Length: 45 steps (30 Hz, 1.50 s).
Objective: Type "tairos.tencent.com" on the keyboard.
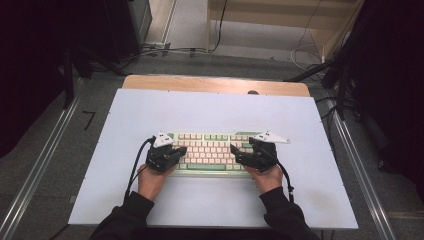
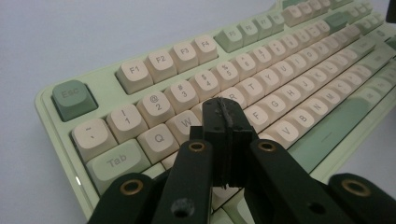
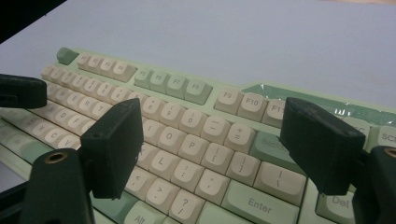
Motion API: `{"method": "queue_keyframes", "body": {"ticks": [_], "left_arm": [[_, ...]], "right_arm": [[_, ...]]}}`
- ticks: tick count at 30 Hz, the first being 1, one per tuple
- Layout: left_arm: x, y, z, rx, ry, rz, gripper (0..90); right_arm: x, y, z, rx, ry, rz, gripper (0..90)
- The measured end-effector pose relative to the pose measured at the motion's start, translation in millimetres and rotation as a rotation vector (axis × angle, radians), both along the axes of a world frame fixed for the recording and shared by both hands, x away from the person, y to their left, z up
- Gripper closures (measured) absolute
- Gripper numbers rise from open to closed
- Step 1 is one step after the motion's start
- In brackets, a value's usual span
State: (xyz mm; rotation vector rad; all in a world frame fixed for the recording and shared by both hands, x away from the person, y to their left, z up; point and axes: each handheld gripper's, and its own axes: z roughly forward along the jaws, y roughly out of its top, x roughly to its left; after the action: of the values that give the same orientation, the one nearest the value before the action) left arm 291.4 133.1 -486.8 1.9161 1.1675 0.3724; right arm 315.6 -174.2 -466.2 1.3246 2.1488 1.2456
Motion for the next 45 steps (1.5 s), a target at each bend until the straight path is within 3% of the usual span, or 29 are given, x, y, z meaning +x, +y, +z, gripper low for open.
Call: {"method": "queue_keyframes", "body": {"ticks": [5,18,21,24,26,28,30,35,40,45], "left_arm": [[0.8,-4.2,-0.4,0.044,0.010,-0.001,90.0],[2.3,-6.2,-2.3,0.060,0.027,0.004,90.0],[1.4,-5.1,-1.9,0.032,0.025,-0.001,90.0],[-1.0,-2.2,4.0,-0.046,-0.015,-0.003,74.6],[-3.9,-0.7,7.8,-0.090,-0.070,0.027,56.6],[-4.9,1.4,10.0,-0.114,-0.097,0.062,42.7],[-4.3,4.5,10.4,-0.119,-0.100,0.082,35.8],[-2.6,7.4,9.0,-0.130,-0.096,0.107,33.9],[-0.9,6.1,7.5,-0.131,-0.093,0.106,33.9],[1.6,4.2,7.3,-0.137,-0.093,0.107,33.9]], "right_arm": [[-0.8,-2.1,0.6,0.004,-0.003,-0.006,19.9],[-1.5,-1.7,-0.1,0.002,0.002,-0.006,20.0],[-1.5,-1.7,-0.4,0.000,0.001,-0.003,20.0],[-2.0,-2.2,0.4,0.002,-0.001,-0.004,20.0],[-1.9,-3.0,0.4,0.005,-0.001,-0.006,20.1],[-1.7,-3.6,0.4,0.005,0.000,-0.010,20.3],[-1.9,-3.9,0.4,0.005,0.000,-0.011,21.1],[-5.1,-4.9,0.8,0.002,-0.023,-0.013,37.9],[-6.4,-6.5,-0.6,0.002,-0.015,-0.005,46.1],[-9.3,-7.1,-3.7,0.000,-0.002,0.025,61.3]]}}
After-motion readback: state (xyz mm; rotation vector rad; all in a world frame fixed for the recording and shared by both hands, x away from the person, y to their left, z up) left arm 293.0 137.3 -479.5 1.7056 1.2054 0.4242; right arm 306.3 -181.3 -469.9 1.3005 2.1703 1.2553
